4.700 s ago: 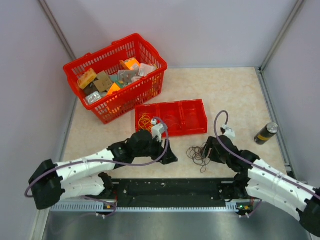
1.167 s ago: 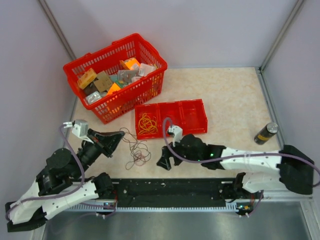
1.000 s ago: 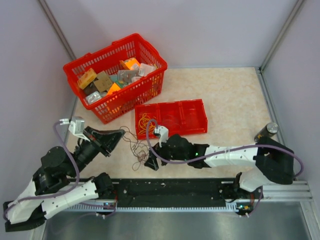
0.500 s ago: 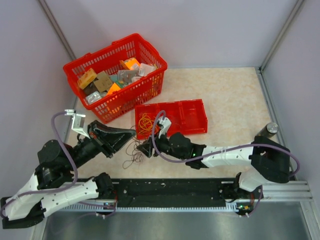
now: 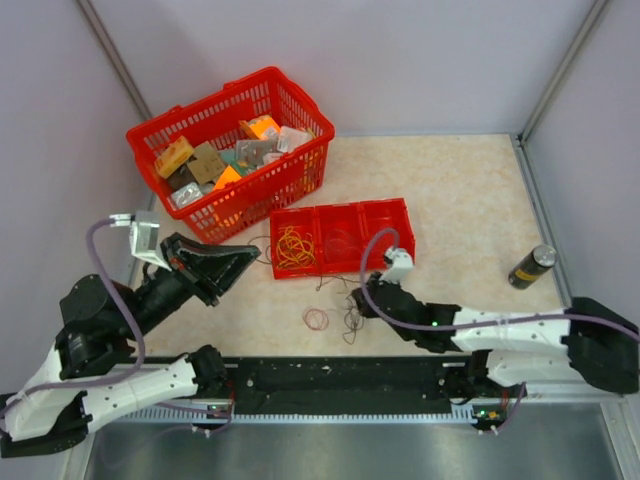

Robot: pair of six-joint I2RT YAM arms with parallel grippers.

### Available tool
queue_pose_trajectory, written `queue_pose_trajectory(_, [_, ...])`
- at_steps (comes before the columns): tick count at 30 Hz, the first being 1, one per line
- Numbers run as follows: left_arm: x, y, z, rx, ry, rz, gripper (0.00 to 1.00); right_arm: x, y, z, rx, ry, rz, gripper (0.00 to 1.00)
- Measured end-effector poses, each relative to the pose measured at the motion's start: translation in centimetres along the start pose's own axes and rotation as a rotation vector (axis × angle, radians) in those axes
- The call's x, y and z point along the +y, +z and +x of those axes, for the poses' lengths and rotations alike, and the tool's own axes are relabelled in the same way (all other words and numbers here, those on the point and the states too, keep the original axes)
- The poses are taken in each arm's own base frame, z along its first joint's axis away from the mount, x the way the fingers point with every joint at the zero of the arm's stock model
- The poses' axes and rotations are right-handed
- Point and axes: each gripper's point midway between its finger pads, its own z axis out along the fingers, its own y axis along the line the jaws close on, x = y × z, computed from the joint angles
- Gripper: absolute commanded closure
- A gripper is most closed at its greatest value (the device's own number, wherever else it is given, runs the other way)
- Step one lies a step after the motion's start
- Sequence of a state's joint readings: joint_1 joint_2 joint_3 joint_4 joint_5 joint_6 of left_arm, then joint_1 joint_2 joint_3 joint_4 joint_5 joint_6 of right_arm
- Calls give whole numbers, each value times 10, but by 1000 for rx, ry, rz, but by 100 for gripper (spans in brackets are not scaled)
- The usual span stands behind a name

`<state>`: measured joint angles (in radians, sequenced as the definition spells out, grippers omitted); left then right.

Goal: Untangle the cables

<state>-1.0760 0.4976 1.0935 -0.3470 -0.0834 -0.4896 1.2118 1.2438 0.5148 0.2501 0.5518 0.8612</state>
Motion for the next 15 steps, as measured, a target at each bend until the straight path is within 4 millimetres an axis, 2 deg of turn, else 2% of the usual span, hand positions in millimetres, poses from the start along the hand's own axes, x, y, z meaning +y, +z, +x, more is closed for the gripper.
queue_pose_trajectory(5, [45,-26,-21,-79,78,-245,100,-93,-42,-9,-48,83,219,90])
queue_pose_trajectory(6, [54,-31,-22,-86,93,-292,100,-107,-52,-11,-62,103,247,89])
queue_pose_trajectory(7, [62,-36,-23,-91,109,-334,100,-118,-60,-14,-81,121,268,83])
queue_pose_trajectory(10, [80,-48,-27,-111,141,-429,100,-134,-82,-29,-143,175,279,66])
queue_pose_trajectory(13, [87,-56,-32,-135,151,-472,100,-141,-97,-45,-203,195,268,61])
queue_pose_trajectory(15, [89,-58,-34,-142,152,-484,100,-148,-102,-47,-207,164,289,61])
